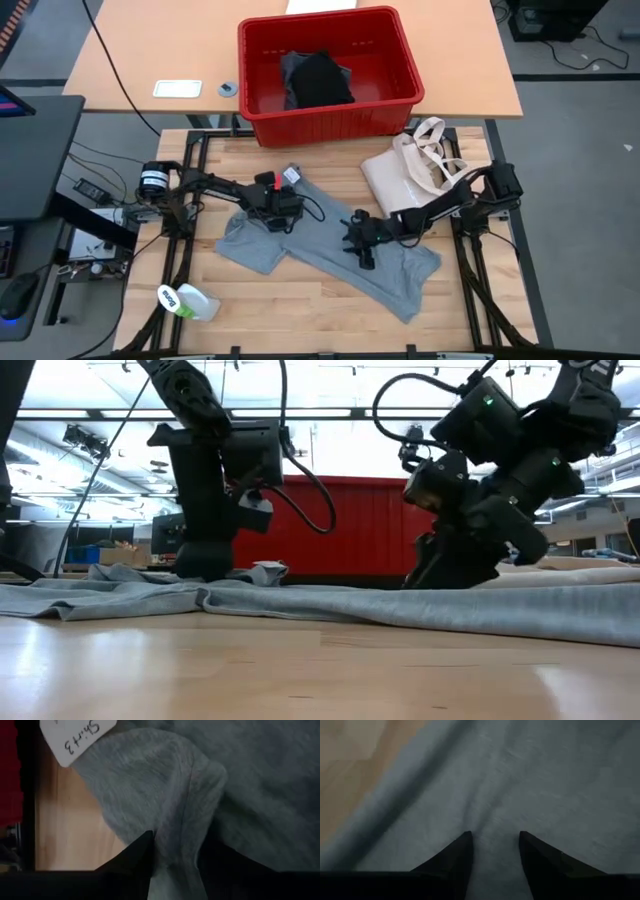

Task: Fold Laundry from Bin
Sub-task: Fold the gray shirt

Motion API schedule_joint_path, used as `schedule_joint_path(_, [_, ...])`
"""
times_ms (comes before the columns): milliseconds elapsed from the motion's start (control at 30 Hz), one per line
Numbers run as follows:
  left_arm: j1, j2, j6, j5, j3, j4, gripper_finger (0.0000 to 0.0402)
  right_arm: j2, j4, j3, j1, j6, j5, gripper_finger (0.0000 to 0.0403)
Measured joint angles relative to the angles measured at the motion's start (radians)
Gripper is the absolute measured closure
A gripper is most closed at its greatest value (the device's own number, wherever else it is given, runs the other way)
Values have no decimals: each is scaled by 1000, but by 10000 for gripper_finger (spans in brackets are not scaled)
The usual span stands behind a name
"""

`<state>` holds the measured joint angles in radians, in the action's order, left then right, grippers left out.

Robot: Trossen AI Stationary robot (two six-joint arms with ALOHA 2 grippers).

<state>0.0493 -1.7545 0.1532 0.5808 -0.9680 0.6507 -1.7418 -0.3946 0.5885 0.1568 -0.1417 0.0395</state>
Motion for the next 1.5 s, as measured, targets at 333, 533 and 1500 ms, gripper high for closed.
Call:
schedule_joint_path(333, [57, 2, -90, 27, 0, 18, 255, -7, 87, 2, 140, -54, 158, 230])
schedule_joint_path(533, [92, 2, -115, -86, 0, -2, 255, -8, 80, 0, 155, -65, 184, 231])
schedule_joint_path(1500, [96, 68, -104, -244, -105, 92, 390, -11, 50, -2, 155, -65, 230, 231])
